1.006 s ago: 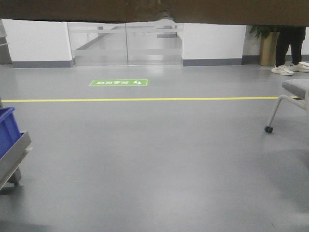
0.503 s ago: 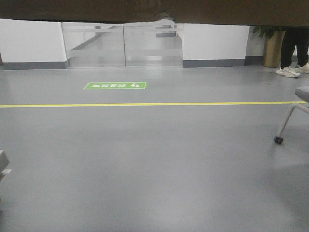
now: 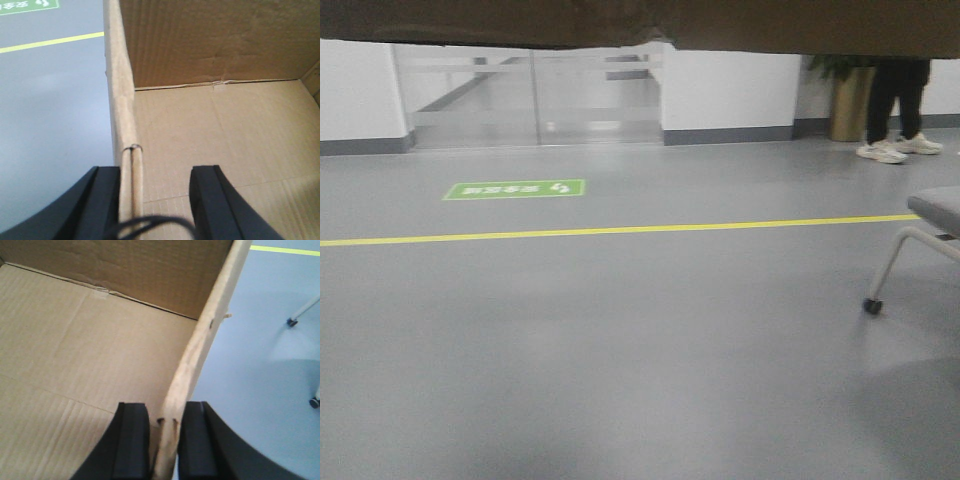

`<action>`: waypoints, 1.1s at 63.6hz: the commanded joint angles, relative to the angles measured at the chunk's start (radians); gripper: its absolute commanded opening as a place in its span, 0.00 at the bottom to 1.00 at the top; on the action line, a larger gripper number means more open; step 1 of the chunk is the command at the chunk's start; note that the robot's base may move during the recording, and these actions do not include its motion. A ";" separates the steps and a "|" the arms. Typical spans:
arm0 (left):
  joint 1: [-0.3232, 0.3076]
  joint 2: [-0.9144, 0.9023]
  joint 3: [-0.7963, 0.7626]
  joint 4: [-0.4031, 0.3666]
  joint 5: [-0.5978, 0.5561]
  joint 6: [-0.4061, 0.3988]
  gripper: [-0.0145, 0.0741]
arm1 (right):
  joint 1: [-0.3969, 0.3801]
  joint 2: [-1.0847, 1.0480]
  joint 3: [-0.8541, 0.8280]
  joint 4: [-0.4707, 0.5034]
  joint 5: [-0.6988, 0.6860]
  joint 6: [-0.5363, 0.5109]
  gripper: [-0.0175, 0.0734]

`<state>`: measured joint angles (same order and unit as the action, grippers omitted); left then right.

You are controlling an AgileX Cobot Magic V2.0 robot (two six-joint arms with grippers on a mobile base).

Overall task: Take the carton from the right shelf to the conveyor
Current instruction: 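Hold the carton with both grippers while the base turns away, then hold the carton while driving up to the red-framed conveyor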

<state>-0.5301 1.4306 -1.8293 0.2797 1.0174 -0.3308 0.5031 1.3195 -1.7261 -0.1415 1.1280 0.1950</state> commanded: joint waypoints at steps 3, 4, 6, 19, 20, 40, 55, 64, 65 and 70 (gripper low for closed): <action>-0.024 -0.015 -0.006 -0.091 -0.093 0.031 0.14 | 0.007 -0.003 -0.005 0.068 -0.090 -0.012 0.12; -0.024 -0.015 -0.006 -0.091 -0.093 0.031 0.14 | 0.007 -0.003 -0.005 0.068 -0.090 -0.012 0.12; -0.024 -0.015 -0.006 -0.091 -0.093 0.031 0.14 | 0.007 -0.003 -0.005 0.068 -0.090 -0.012 0.12; -0.024 -0.015 -0.006 -0.091 -0.093 0.031 0.14 | 0.007 -0.003 -0.005 0.068 -0.090 -0.012 0.12; -0.024 -0.015 -0.006 -0.091 -0.093 0.031 0.14 | 0.007 -0.003 -0.005 0.068 -0.090 -0.012 0.12; -0.024 -0.015 -0.006 -0.089 -0.093 0.031 0.14 | 0.007 -0.003 -0.005 0.068 -0.090 -0.012 0.12; -0.024 -0.015 -0.006 -0.089 -0.093 0.031 0.14 | 0.007 -0.003 -0.005 0.068 -0.090 -0.012 0.12; -0.024 -0.015 -0.006 -0.089 -0.093 0.031 0.14 | 0.007 -0.003 -0.005 0.068 -0.090 -0.012 0.12; -0.024 -0.015 -0.006 -0.089 -0.093 0.031 0.14 | 0.007 -0.003 -0.005 0.068 -0.090 -0.012 0.12; -0.024 -0.015 -0.006 -0.089 -0.093 0.031 0.14 | 0.007 -0.003 -0.005 0.068 -0.090 -0.012 0.12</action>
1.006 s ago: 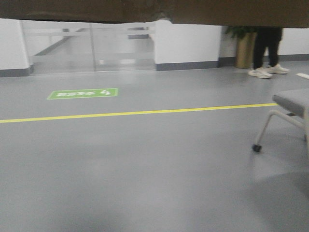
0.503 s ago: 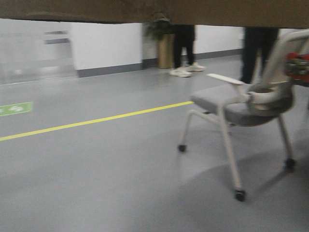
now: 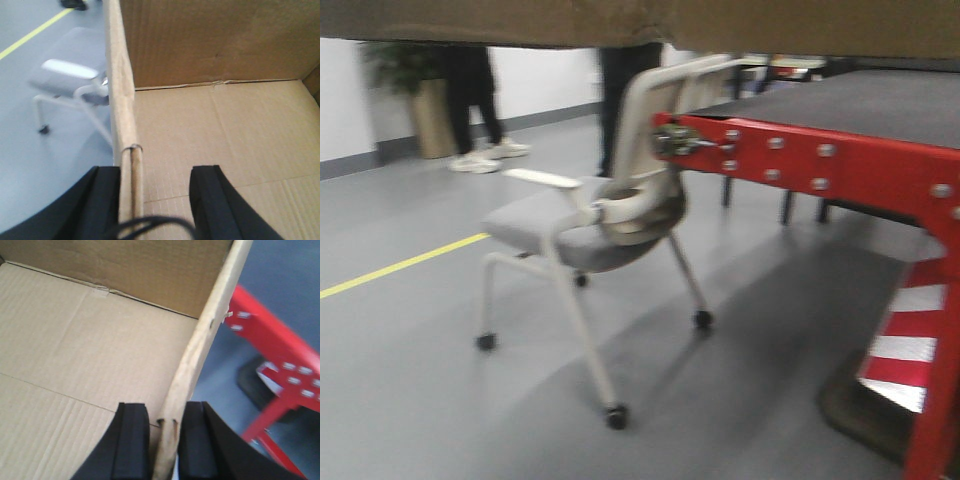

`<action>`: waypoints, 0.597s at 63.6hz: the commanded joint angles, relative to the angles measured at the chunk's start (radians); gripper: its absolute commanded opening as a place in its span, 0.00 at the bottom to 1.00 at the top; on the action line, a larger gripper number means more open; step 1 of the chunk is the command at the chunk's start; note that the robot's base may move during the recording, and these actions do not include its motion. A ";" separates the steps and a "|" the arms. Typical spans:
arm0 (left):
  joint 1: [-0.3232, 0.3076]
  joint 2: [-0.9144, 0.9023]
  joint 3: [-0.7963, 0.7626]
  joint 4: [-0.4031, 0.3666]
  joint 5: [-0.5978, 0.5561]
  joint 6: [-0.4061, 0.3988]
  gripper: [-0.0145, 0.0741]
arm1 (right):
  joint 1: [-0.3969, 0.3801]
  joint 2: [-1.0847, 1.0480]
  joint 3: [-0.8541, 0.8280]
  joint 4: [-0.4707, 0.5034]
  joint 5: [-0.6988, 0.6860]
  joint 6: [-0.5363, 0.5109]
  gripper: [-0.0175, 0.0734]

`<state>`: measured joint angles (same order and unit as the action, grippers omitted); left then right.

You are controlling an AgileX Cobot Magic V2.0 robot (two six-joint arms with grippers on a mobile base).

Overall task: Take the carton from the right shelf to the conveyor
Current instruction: 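Hold the carton while driving up to the red-framed conveyor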

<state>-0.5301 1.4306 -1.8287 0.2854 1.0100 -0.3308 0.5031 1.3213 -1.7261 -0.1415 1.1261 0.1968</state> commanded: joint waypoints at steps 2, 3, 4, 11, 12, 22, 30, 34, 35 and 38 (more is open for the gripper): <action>-0.024 -0.015 -0.006 -0.095 -0.086 0.031 0.14 | 0.007 -0.005 -0.005 0.068 -0.088 -0.013 0.12; -0.024 -0.015 -0.006 -0.095 -0.086 0.031 0.14 | 0.007 -0.005 -0.005 0.068 -0.088 -0.013 0.12; -0.024 -0.015 -0.006 -0.095 -0.086 0.031 0.14 | 0.007 -0.005 -0.005 0.068 -0.088 -0.013 0.12; -0.024 -0.015 -0.006 -0.095 -0.086 0.031 0.14 | 0.007 -0.005 -0.005 0.068 -0.088 -0.013 0.12; -0.024 -0.015 -0.006 -0.095 -0.086 0.031 0.14 | 0.007 -0.005 -0.005 0.068 -0.088 -0.013 0.12; -0.024 -0.015 -0.006 -0.095 -0.086 0.031 0.14 | 0.007 -0.005 -0.005 0.068 -0.088 -0.013 0.12; -0.024 -0.015 -0.006 -0.095 -0.086 0.031 0.14 | 0.007 -0.005 -0.005 0.068 -0.088 -0.013 0.12; -0.024 -0.015 -0.006 -0.095 -0.086 0.031 0.14 | 0.007 -0.005 -0.005 0.068 -0.088 -0.013 0.12; -0.024 -0.015 -0.006 -0.095 -0.086 0.031 0.14 | 0.007 -0.005 -0.005 0.068 -0.088 -0.013 0.12; -0.024 -0.015 -0.006 -0.095 -0.086 0.031 0.14 | 0.007 -0.005 -0.005 0.068 -0.088 -0.013 0.12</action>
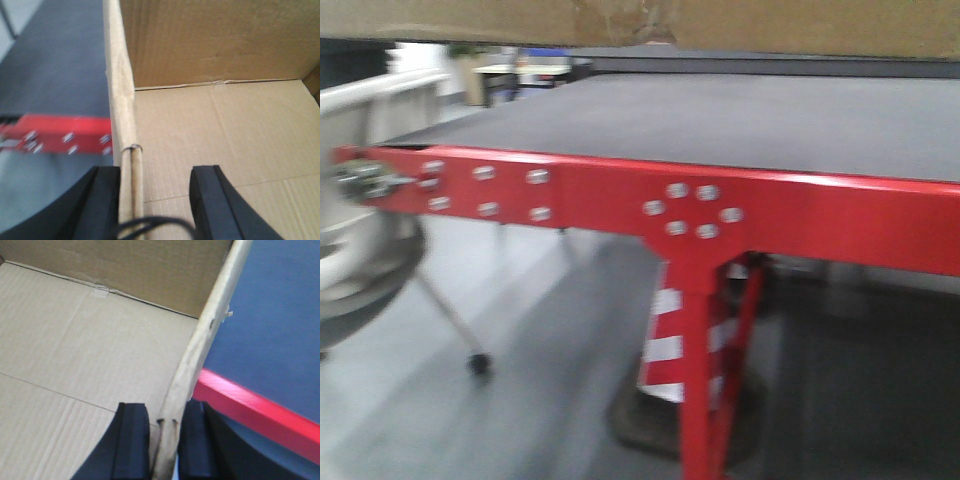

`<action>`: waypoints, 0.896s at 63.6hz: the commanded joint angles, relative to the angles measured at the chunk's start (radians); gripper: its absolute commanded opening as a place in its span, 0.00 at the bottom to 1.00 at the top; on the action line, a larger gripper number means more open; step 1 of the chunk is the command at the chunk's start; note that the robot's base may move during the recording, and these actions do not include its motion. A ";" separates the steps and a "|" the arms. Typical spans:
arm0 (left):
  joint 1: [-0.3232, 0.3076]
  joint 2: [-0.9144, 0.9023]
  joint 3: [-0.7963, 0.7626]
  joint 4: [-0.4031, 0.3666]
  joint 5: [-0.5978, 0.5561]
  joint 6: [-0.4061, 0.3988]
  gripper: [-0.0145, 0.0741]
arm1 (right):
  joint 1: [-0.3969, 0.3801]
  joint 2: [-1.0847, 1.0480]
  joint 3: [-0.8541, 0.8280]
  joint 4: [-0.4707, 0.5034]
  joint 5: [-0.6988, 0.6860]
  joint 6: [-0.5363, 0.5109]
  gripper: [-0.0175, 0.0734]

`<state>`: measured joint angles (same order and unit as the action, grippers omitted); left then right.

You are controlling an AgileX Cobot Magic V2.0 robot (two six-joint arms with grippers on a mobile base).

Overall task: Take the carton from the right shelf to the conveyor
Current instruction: 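Hold the carton while driving up to the red-framed conveyor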

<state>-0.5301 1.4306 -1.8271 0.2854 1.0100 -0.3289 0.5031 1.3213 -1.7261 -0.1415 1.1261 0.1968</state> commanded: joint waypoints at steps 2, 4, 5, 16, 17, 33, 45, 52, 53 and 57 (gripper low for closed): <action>-0.024 -0.015 -0.008 -0.095 -0.086 0.030 0.14 | 0.007 -0.005 -0.005 0.068 -0.088 -0.013 0.12; -0.024 -0.015 -0.008 -0.095 -0.086 0.030 0.14 | 0.007 -0.005 -0.005 0.068 -0.088 -0.013 0.12; -0.024 -0.015 -0.008 -0.095 -0.086 0.030 0.14 | 0.007 -0.005 -0.005 0.068 -0.088 -0.013 0.12; -0.024 -0.015 -0.008 -0.095 -0.086 0.030 0.14 | 0.007 -0.005 -0.005 0.068 -0.088 -0.013 0.12; -0.024 -0.015 -0.008 -0.095 -0.086 0.030 0.14 | 0.007 -0.005 -0.005 0.068 -0.088 -0.013 0.12; -0.024 -0.015 -0.008 -0.095 -0.086 0.030 0.14 | 0.007 -0.005 -0.005 0.068 -0.088 -0.013 0.12; -0.024 -0.015 -0.008 -0.095 -0.086 0.030 0.14 | 0.007 -0.005 -0.005 0.068 -0.088 -0.013 0.12; -0.024 -0.015 -0.008 -0.095 -0.086 0.030 0.14 | 0.007 -0.005 -0.005 0.068 -0.088 -0.013 0.12; -0.024 -0.015 -0.008 -0.095 -0.086 0.030 0.14 | 0.007 -0.005 -0.005 0.068 -0.088 -0.013 0.12; -0.024 -0.015 -0.008 -0.095 -0.086 0.030 0.14 | 0.007 -0.005 -0.005 0.068 -0.088 -0.013 0.12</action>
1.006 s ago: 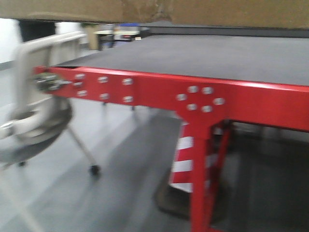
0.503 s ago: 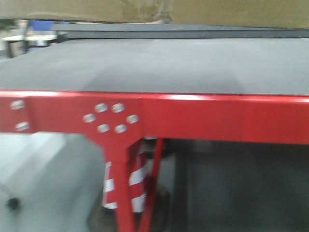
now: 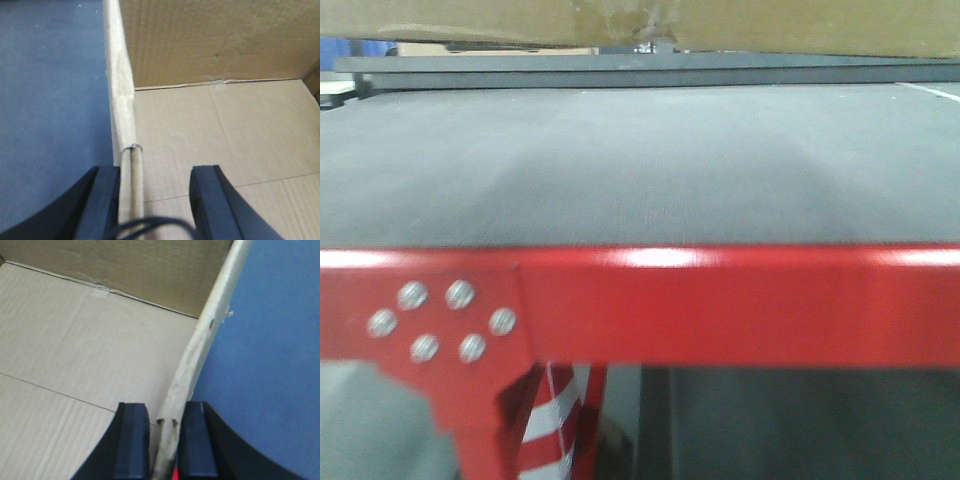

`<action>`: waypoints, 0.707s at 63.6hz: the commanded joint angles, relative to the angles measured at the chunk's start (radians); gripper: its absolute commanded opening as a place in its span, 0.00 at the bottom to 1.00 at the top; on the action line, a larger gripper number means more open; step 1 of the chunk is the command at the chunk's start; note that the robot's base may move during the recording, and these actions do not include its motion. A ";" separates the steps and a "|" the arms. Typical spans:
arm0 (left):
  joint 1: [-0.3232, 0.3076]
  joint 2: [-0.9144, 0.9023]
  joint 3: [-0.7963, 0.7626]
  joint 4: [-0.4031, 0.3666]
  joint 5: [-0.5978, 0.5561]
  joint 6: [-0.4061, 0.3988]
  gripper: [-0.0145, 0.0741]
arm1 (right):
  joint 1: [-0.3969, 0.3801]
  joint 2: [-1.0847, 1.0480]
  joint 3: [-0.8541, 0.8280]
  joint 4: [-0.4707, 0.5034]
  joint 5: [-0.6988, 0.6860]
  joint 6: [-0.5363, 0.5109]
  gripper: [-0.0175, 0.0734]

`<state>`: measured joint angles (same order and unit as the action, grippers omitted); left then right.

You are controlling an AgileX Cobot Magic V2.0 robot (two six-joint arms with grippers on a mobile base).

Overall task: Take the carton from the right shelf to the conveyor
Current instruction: 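Hold the carton while driving up to the red-framed conveyor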

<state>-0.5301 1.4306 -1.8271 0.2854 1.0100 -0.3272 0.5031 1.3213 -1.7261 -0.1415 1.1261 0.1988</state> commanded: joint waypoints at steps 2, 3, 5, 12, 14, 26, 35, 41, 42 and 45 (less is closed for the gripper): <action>-0.024 -0.015 -0.008 -0.095 -0.086 0.028 0.14 | 0.007 -0.005 -0.005 0.068 -0.088 -0.015 0.12; -0.024 -0.015 -0.008 -0.095 -0.086 0.028 0.14 | 0.007 -0.005 -0.005 0.068 -0.088 -0.015 0.12; -0.024 -0.015 -0.008 -0.095 -0.086 0.028 0.14 | 0.007 -0.005 -0.005 0.068 -0.088 -0.015 0.12; -0.024 -0.015 -0.008 -0.095 -0.086 0.028 0.14 | 0.007 -0.005 -0.005 0.068 -0.088 -0.015 0.12; -0.024 -0.015 -0.008 -0.095 -0.086 0.028 0.14 | 0.007 -0.005 -0.005 0.068 -0.088 -0.015 0.12; -0.024 -0.015 -0.008 -0.095 -0.086 0.028 0.14 | 0.007 -0.005 -0.005 0.068 -0.088 -0.015 0.12; -0.024 -0.015 -0.008 -0.095 -0.086 0.028 0.14 | 0.007 -0.005 -0.005 0.068 -0.088 -0.015 0.12; -0.024 -0.015 -0.008 -0.095 -0.086 0.028 0.14 | 0.007 -0.005 -0.005 0.068 -0.088 -0.015 0.12; -0.024 -0.015 -0.008 -0.095 -0.086 0.028 0.14 | 0.007 -0.005 -0.005 0.068 -0.088 -0.015 0.12; -0.024 -0.015 -0.008 -0.095 -0.086 0.028 0.14 | 0.007 -0.005 -0.005 0.068 -0.088 -0.015 0.12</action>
<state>-0.5301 1.4306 -1.8271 0.2854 1.0100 -0.3272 0.5031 1.3213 -1.7261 -0.1415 1.1261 0.1988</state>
